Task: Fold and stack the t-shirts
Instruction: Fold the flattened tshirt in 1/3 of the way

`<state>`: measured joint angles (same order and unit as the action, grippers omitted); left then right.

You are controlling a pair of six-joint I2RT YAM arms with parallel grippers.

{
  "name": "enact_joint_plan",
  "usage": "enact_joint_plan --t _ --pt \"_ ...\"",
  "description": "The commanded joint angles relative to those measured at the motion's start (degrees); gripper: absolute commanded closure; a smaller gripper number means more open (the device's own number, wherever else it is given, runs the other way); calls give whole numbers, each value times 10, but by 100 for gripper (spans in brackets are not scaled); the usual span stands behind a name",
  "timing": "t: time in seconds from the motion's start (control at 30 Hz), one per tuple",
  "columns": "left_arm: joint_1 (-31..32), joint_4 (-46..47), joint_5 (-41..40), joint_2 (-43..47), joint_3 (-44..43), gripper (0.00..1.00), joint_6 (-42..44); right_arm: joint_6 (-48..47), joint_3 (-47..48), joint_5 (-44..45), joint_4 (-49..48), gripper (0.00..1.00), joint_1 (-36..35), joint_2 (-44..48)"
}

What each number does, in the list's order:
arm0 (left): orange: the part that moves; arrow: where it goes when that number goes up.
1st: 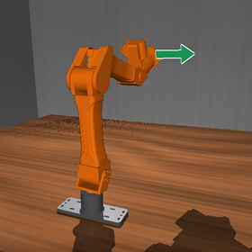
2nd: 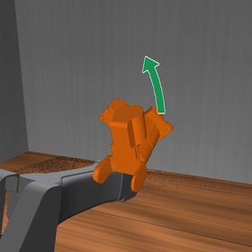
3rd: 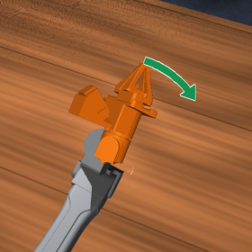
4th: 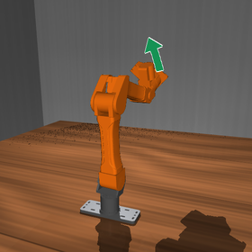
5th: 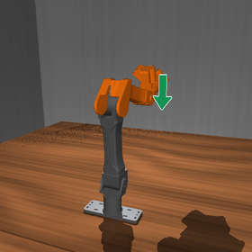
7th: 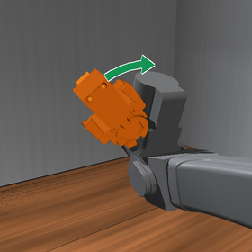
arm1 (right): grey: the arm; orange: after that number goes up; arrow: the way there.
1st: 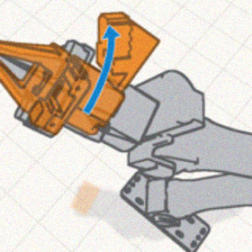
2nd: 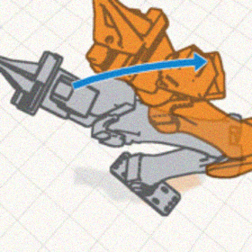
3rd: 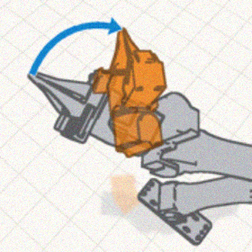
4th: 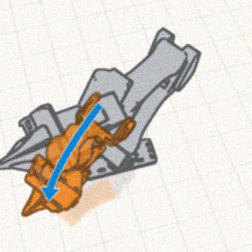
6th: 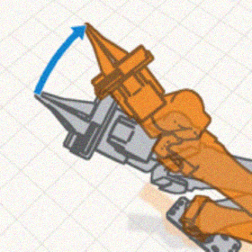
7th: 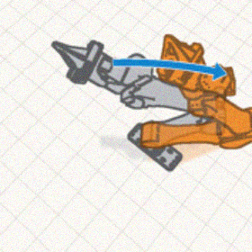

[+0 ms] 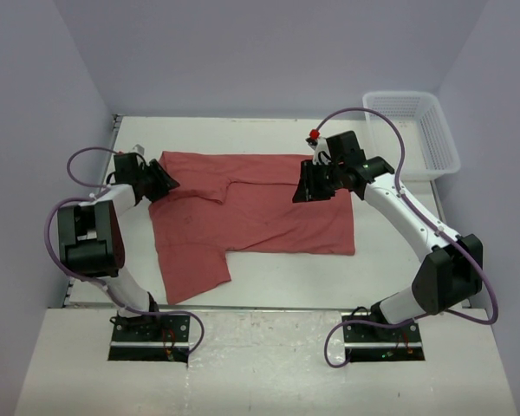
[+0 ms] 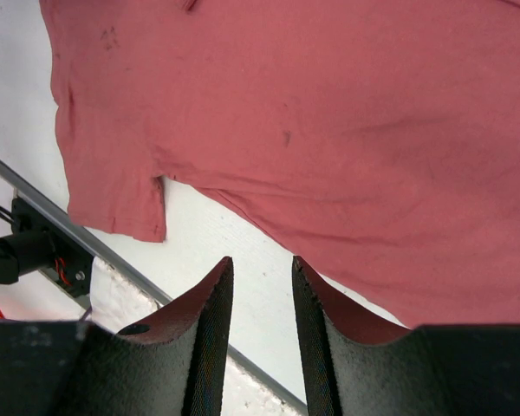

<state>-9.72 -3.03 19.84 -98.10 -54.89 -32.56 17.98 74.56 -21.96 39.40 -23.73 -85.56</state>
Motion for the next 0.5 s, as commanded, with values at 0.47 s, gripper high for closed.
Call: enact_joint_plan --t 0.47 --pt "-5 12 11 -32 -19 66 0 6 11 9 -3 65 -4 18"
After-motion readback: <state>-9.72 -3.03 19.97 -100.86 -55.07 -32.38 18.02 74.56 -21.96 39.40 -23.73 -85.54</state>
